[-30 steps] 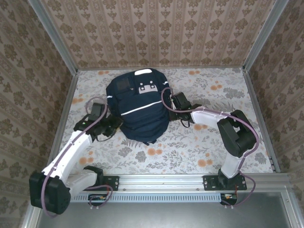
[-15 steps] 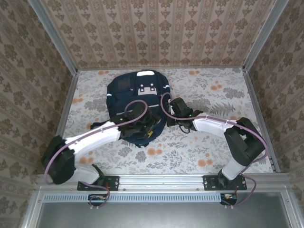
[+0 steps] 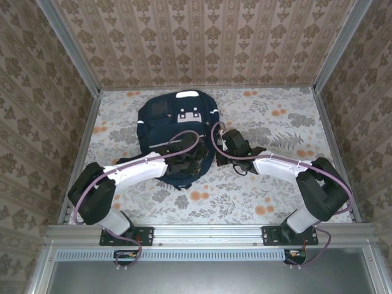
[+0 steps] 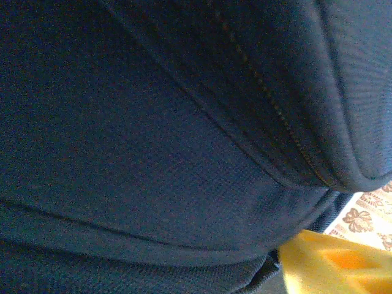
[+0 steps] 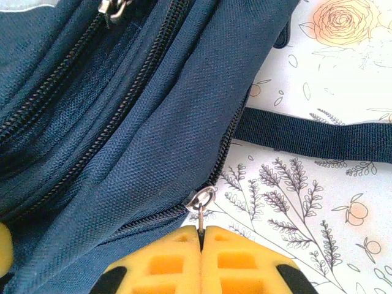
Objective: Pack the student bag
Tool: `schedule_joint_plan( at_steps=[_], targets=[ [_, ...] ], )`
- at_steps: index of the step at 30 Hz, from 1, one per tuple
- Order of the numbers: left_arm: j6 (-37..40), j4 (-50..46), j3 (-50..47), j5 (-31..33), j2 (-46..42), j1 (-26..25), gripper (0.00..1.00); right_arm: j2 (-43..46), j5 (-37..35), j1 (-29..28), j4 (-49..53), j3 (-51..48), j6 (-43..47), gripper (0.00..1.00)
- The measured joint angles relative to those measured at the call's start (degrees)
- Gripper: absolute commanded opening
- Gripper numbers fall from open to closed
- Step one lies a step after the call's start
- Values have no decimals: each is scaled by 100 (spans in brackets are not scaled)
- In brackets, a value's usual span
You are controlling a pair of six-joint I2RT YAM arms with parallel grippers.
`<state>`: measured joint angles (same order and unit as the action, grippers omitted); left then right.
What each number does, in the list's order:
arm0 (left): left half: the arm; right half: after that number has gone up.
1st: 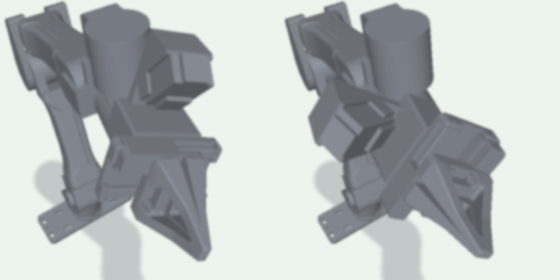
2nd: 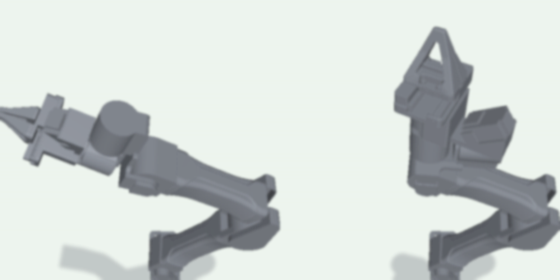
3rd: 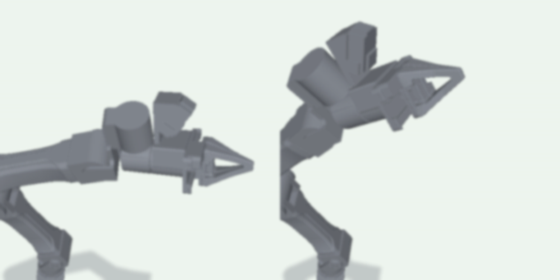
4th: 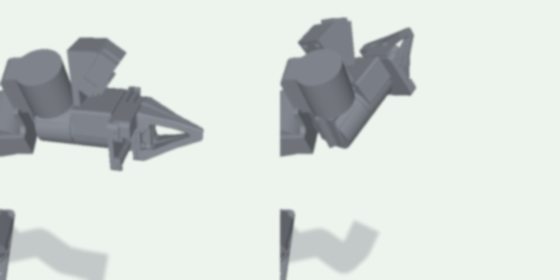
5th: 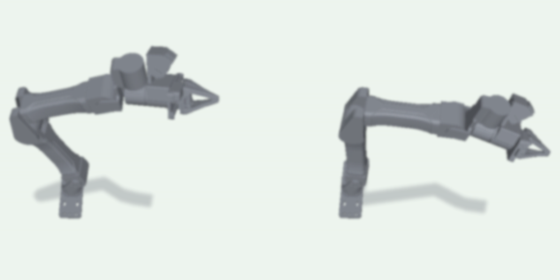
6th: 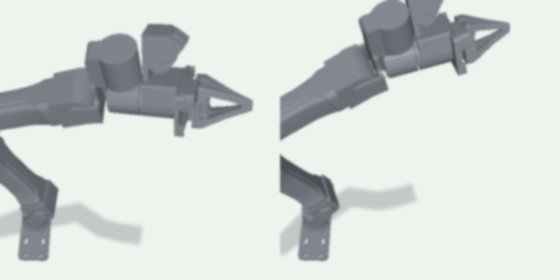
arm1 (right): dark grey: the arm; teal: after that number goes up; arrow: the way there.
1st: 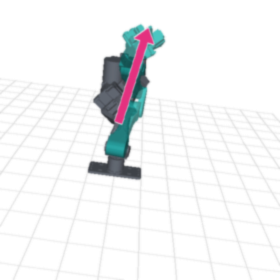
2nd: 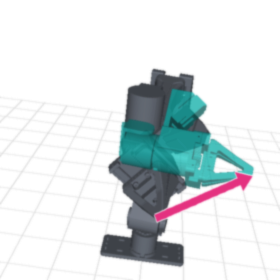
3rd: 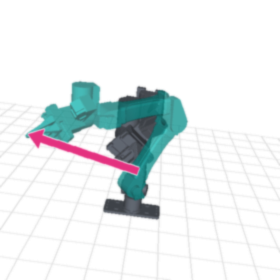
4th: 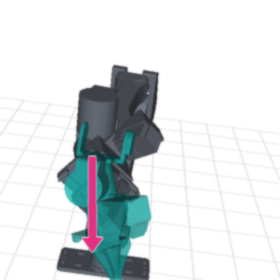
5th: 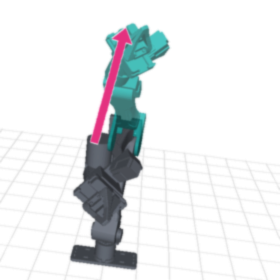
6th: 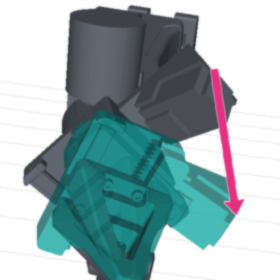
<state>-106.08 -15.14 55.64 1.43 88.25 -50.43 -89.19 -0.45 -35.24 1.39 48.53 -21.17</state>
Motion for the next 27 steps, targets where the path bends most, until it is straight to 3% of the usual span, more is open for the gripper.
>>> schedule_joint_plan(
  at_steps=[3,4,10,18,27],
  targets=[
    [-26,26,-50,-9,0,125,7,0,96,-46,-13,-2,-7,0],
    [-37,15,-83,-7,0,179,0,0,105,-72,-26,-2,-7,0],
    [24,-146,-192,-2,-221,302,0,-39,122,-129,-74,44,-4,0],
    [50,-350,-1147,251,-1764,415,0,-354,144,-81,-59,450,66,0],
    [17,-787,-1698,514,-2927,444,0,-1071,422,295,17,898,127,0]
  ],
)
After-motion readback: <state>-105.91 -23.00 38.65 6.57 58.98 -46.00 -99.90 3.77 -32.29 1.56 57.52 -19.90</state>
